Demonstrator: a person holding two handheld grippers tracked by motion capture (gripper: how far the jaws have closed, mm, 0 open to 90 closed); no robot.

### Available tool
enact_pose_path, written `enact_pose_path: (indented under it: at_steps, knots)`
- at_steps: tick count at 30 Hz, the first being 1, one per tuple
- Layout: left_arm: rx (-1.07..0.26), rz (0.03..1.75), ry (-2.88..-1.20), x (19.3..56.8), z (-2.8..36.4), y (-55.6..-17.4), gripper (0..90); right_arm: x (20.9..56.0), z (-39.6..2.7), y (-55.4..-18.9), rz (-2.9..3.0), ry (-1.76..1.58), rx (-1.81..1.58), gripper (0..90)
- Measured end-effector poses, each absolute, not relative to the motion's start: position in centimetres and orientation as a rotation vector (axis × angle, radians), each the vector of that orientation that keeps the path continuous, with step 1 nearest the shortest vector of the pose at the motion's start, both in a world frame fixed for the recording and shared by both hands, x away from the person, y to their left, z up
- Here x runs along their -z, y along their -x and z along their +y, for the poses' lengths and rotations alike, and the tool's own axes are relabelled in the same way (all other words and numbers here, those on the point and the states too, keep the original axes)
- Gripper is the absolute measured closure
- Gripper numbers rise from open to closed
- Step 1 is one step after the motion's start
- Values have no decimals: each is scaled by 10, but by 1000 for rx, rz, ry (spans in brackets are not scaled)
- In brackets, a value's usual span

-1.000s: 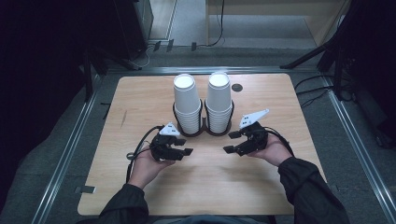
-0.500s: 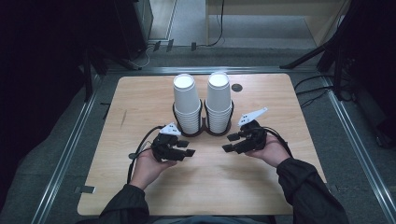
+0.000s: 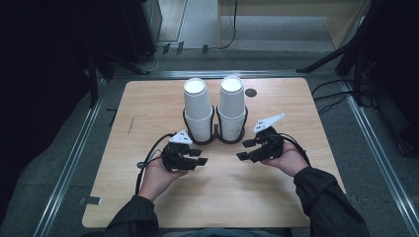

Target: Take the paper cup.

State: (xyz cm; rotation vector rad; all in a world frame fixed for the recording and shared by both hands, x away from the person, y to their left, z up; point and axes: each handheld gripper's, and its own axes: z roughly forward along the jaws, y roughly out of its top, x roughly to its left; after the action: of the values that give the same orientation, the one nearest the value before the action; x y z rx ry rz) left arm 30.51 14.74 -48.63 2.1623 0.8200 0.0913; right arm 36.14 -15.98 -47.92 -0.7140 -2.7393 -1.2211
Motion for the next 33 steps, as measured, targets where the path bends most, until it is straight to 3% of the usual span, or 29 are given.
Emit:
enact_pose_path:
  at_steps: [17, 26, 33]
  knots:
    - [-52, 848, -2144, 484, 129, -312, 702, 470, -172, -358, -2773, 746, 1227, 374]
    - [-47, 835, -2107, 472, 122, -323, 859, 455, -180, -367, -2759, 784, 1248, 372]
    - [-58, 833, -2133, 460, 104, -331, 892, 440, -185, -375, -2750, 802, 1275, 373]
